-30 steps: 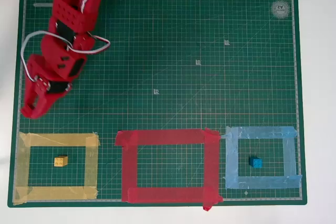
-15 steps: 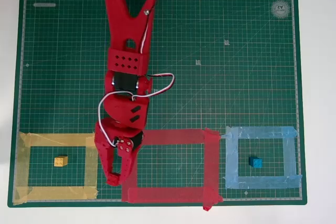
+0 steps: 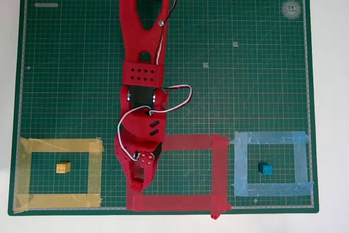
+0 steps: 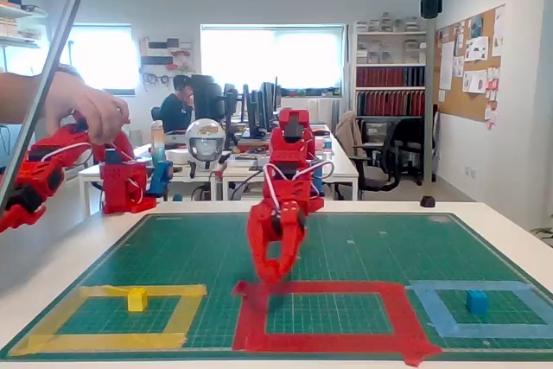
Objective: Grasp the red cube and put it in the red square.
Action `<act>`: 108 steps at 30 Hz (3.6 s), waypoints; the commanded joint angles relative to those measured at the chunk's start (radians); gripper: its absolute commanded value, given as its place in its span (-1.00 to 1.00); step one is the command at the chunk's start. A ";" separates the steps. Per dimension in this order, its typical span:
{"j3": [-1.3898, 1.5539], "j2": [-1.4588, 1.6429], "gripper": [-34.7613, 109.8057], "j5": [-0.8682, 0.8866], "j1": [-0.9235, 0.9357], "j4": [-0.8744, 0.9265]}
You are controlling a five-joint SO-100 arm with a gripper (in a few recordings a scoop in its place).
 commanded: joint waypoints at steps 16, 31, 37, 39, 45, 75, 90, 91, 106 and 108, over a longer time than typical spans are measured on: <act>0.499 0.238 -0.54 -0.124 -0.112 -0.451; 0.523 0.210 -0.54 -0.258 -0.118 -0.540; 0.503 0.149 -0.54 -0.287 -0.109 -0.580; 0.492 0.121 -0.54 -0.290 -0.109 -0.601; 0.488 0.104 -0.54 -0.290 -0.107 -0.601; 0.529 0.069 -0.54 -0.250 -0.089 -0.601; 0.531 0.069 -0.38 -0.250 -0.084 -0.621; 0.529 0.069 -0.38 -0.250 -0.084 -0.621; 0.537 0.101 -0.33 -0.250 -0.083 -0.621; 0.575 0.149 -0.33 -0.250 -0.083 -0.621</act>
